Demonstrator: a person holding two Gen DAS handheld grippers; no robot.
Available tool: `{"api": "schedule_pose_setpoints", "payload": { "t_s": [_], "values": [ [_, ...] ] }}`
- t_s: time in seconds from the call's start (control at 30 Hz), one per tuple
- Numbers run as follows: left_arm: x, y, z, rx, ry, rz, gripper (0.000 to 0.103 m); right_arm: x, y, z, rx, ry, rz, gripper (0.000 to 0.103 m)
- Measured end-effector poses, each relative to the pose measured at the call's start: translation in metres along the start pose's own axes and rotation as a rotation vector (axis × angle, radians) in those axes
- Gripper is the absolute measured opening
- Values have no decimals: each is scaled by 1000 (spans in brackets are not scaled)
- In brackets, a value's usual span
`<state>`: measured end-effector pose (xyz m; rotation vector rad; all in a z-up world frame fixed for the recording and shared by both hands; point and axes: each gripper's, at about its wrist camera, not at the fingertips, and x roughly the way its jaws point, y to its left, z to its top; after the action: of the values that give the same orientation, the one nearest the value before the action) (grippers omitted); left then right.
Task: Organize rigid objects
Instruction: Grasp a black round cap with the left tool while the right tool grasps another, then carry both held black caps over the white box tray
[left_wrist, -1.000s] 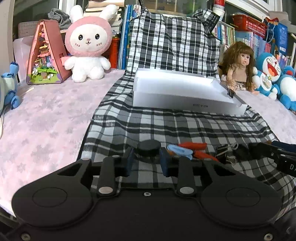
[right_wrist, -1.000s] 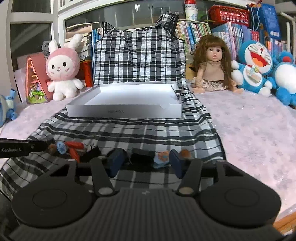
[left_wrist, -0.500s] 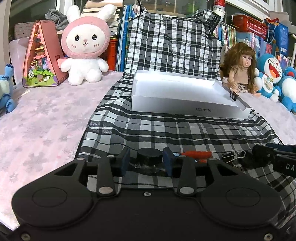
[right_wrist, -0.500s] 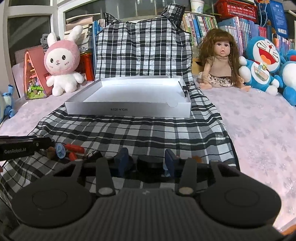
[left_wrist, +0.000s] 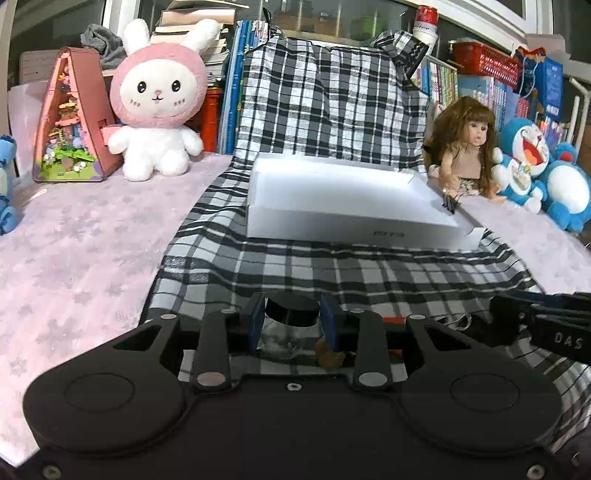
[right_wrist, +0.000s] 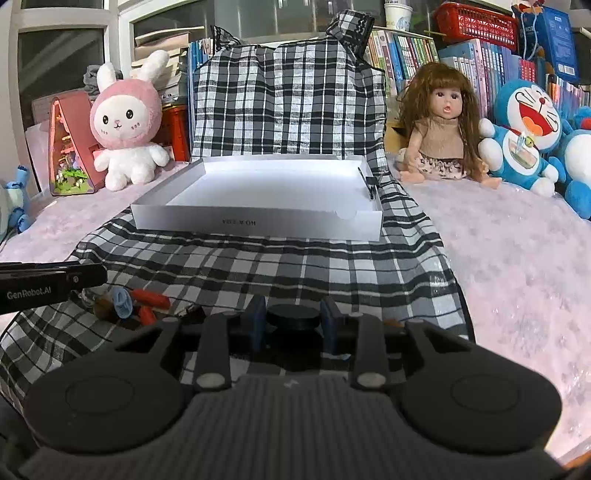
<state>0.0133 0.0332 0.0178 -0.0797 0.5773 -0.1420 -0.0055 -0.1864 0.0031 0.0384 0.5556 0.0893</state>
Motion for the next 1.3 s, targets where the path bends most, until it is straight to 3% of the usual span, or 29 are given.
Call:
{"api": "schedule_pose_setpoints", "payload": {
  "t_s": [0.23,0.43,0.6,0.87,1.1,1.3],
  "values": [
    [10,2,21,-34,29,-50,31,5,-9,15,58,20,51,37],
    [28,0,58,-79,70,-117,31,23,-26,54,128,54,123,37],
    [59,0,95,-105,108,-156,31,47,-35,94,114,73,132,37],
    [123,-13,145,-160,192,-212,31,112,-40,141,137,207,132,37],
    [171,-41,149,-127,201,-214,31,158,-33,145,118,267,114,37],
    [196,-46,141,-118,230,-171,31,178,-39,139,133,279,75,37]
  ]
}}
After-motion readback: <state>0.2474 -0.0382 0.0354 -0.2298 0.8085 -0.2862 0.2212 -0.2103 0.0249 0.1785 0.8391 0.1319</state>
